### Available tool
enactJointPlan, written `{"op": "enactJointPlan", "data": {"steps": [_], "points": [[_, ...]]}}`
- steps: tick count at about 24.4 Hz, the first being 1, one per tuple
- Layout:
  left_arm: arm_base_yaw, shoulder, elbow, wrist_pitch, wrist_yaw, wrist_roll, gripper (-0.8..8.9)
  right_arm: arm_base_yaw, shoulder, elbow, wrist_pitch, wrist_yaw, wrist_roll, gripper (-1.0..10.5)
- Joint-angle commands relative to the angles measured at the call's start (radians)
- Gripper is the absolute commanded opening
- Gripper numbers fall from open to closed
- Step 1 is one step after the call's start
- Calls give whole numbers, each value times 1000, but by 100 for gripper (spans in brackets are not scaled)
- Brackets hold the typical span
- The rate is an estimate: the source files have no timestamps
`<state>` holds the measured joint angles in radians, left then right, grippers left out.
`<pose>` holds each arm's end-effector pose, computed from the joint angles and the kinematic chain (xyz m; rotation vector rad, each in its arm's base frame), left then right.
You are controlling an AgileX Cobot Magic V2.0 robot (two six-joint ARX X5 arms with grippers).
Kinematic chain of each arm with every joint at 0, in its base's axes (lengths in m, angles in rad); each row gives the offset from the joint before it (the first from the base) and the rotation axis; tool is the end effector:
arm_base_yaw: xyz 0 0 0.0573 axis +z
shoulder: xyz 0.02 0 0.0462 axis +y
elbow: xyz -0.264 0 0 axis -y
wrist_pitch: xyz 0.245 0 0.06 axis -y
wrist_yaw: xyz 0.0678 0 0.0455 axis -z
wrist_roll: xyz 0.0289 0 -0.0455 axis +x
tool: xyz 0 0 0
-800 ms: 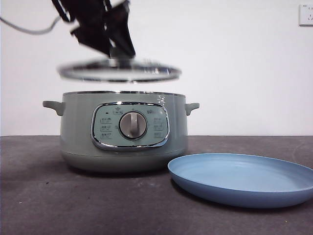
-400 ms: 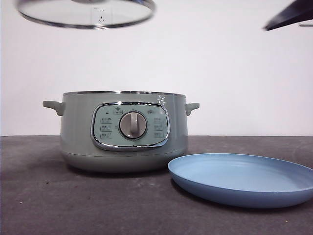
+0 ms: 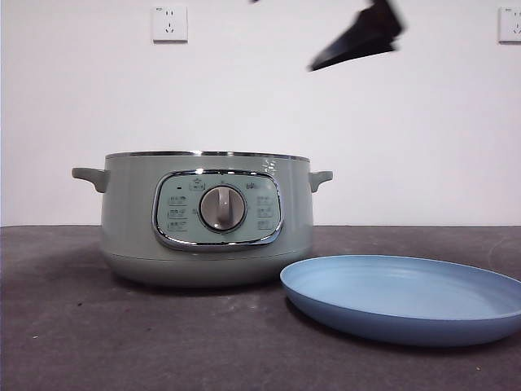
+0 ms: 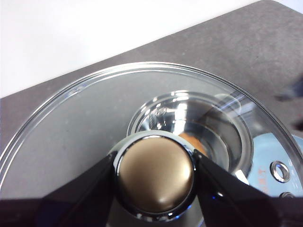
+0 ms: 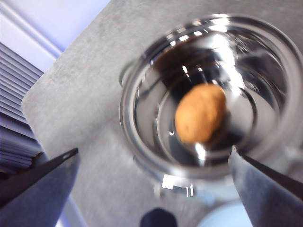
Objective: Take the potato out from the steamer,put the potato on the plate,close the lid
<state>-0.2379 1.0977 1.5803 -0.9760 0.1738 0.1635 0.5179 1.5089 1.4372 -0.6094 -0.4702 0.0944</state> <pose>0.1676 -0.0458 0.4598 0.1738 0.4626 -0.4430 0.2759 0.1723 0.3504 0.0662 0.7526 0.9140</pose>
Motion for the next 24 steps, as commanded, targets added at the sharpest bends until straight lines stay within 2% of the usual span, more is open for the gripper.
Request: {"op": "enactJointPlan", "data": {"steps": [1, 6, 10, 16, 19, 23, 24], "points": [[13, -60, 12, -5, 5, -6, -13, 41, 125, 126, -21, 62, 1, 656], [17, -152, 12, -60, -16, -11, -13, 125, 372, 355, -44, 216, -7, 656], [17, -195, 12, -76, -17, -25, -13, 167, 502, 402, -32, 347, -19, 653], [17, -202, 12, -101, -16, -25, -13, 179, 607, 402, -24, 421, -17, 653], [16, -202, 12, -102, -16, -25, -13, 179, 632, 402, -26, 421, -17, 645], [16, -202, 12, -102, -16, -25, -13, 179, 650, 402, -29, 419, -16, 574], [16, -202, 12, -102, -16, -25, -13, 179, 650, 402, -35, 419, -13, 472]]}}
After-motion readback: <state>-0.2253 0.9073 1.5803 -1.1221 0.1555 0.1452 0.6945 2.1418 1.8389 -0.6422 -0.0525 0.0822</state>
